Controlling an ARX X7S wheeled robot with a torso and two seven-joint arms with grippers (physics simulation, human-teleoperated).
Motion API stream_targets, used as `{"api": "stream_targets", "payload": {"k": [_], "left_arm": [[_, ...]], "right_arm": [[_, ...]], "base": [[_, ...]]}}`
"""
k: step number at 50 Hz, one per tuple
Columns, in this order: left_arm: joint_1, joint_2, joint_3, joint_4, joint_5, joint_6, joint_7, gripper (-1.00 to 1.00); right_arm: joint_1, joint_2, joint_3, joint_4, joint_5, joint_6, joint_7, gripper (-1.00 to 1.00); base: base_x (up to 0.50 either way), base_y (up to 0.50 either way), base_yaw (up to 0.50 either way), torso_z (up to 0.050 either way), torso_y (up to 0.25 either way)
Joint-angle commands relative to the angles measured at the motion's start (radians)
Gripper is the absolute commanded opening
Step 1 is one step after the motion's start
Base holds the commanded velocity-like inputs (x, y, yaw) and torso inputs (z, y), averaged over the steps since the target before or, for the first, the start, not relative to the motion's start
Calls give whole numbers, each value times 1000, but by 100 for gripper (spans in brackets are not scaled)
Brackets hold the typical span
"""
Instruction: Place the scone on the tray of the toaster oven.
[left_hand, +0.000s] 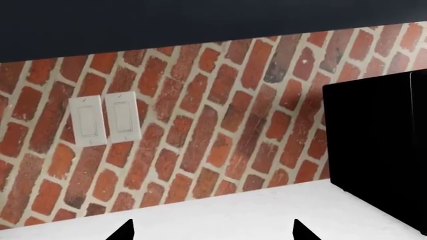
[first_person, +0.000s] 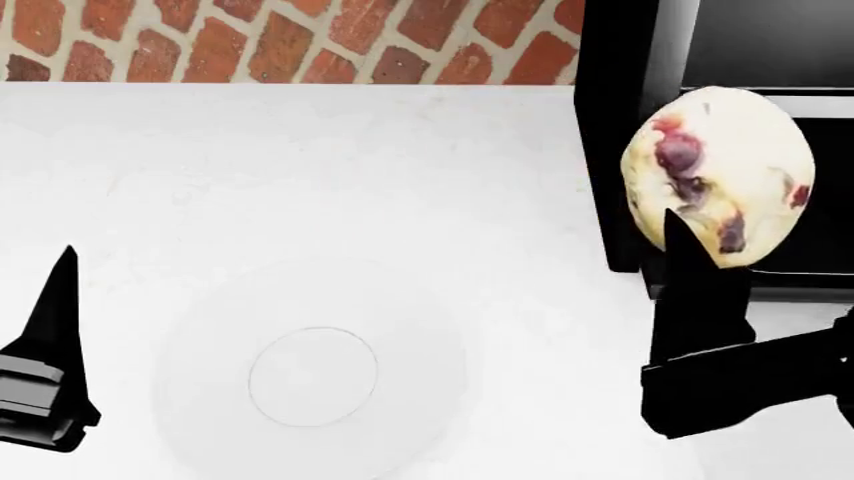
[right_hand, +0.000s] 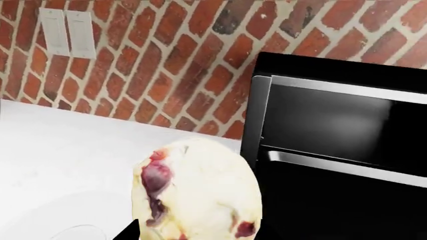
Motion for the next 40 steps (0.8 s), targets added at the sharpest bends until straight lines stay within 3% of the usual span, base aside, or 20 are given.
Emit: {"api": "stream_targets", "payload": {"k": [1,6,10,21,40], "left_arm": [[-2,-3,-6,6,-11,6,0,100],[-1,-2,4,5,-3,9,-1,100],[-2,-1,10,3,0,13,1,100],[-22,-1,30,2,2,5,0,100],[-30,-8,19,11,-4,7,-14,100]], "right_arm": [[-49,126,92,45,21,20,21,-100],[-22,151,60,100,-14,41,-3,-100],[84,181,-45,167,-30,47,-15,-100],[265,88,-226,359,-307,154,-197,-100],[570,59,-591,601,-508,193,-345,-100]], "base": [[0,0,0,0,0],[0,0,0,0,0],[0,0,1,0,0],[0,0,0,0,0],[0,0,0,0,0]]}}
